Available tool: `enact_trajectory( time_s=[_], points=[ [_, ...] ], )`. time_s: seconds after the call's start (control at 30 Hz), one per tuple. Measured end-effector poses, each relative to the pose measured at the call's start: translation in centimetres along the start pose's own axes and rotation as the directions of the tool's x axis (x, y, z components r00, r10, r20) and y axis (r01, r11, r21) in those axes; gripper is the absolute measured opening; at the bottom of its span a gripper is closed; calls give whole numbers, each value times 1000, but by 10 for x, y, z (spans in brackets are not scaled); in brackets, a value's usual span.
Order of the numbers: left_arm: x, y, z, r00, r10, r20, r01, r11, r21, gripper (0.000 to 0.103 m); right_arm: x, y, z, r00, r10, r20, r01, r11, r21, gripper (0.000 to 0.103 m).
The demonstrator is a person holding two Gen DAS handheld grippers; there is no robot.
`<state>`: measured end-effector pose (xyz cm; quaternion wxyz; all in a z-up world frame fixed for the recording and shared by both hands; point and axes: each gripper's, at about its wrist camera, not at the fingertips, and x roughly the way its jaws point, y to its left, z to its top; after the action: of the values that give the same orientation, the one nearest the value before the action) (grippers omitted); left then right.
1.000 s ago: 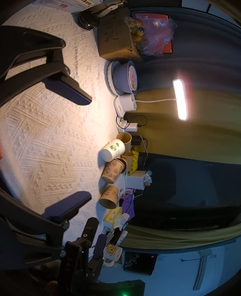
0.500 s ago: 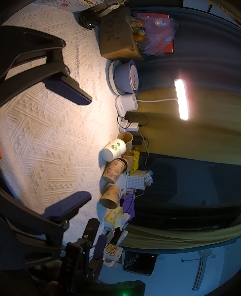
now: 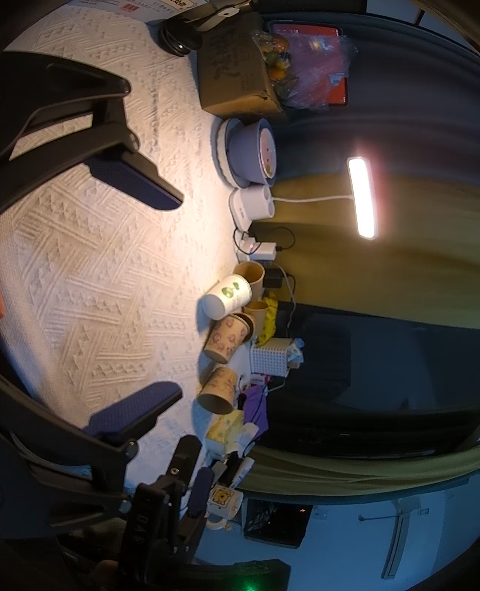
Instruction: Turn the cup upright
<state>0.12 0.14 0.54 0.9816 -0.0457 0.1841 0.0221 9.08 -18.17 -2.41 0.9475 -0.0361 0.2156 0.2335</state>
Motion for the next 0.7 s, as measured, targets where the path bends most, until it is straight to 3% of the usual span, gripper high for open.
enact_trajectory(
  time_s=[0.7],
  points=[
    [1,-3,-2,1000,-13,-1,13,1000,2,95,-1,-3,1,1000,-1,4,1,1000,9,80]
  ],
)
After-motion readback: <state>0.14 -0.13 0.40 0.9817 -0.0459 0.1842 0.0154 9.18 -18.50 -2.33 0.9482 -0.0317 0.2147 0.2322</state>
